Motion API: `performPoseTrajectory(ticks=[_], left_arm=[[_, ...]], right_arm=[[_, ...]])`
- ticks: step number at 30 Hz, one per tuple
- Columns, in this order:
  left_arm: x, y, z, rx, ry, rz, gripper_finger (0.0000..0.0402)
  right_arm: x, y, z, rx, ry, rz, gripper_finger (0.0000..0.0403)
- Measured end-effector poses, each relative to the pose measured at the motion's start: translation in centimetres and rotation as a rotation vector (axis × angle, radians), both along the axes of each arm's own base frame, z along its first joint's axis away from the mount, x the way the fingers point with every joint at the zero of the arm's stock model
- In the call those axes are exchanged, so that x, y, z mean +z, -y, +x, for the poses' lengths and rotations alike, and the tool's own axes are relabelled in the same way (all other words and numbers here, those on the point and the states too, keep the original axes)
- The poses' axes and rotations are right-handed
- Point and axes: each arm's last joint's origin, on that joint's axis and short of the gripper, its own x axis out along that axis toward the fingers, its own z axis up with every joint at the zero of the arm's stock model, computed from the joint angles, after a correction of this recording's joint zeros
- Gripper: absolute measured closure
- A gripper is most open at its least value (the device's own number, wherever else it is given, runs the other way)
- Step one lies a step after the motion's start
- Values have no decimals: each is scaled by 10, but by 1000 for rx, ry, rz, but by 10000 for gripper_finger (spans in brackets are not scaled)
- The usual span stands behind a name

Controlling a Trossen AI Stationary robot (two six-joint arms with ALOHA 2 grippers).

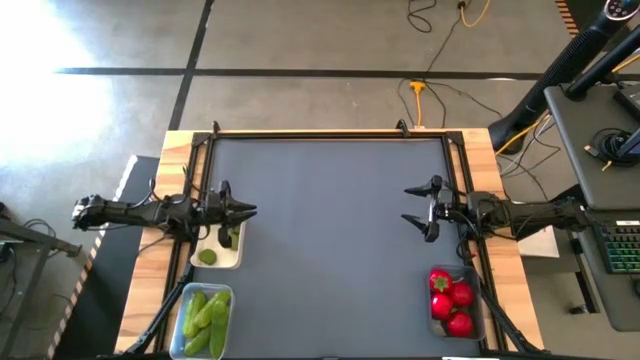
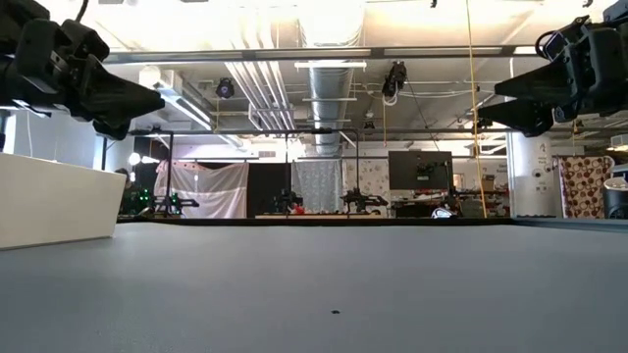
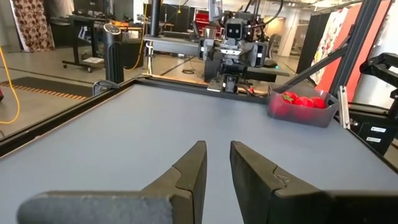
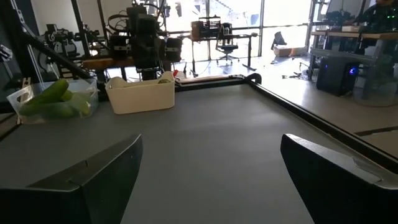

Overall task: Sort produce into baskets
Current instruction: Return to Home Position

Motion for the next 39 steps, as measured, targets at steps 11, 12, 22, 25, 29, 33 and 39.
performPoseTrajectory(ticks=[11, 12, 22, 25, 29, 33, 39], left_arm=[[-2, 0, 1, 0, -21, 2, 345], [-2, 0, 2, 0, -23, 2, 345], [-3, 0, 3, 0, -42, 3, 345], [-4, 0, 3, 0, -49, 4, 345], [-4, 0, 4, 0, -54, 5, 345], [-5, 0, 4, 0, -59, 5, 345], [-5, 0, 4, 0, -66, 6, 345]], right_arm=[[0, 0, 0, 0, -1, 0, 30], [0, 0, 0, 0, -1, 0, 30], [0, 0, 0, 0, -1, 0, 30], [0, 0, 0, 0, -1, 0, 30], [0, 0, 0, 0, -1, 0, 30], [0, 0, 0, 0, -2, 0, 30], [0, 0, 0, 0, -2, 0, 30]])
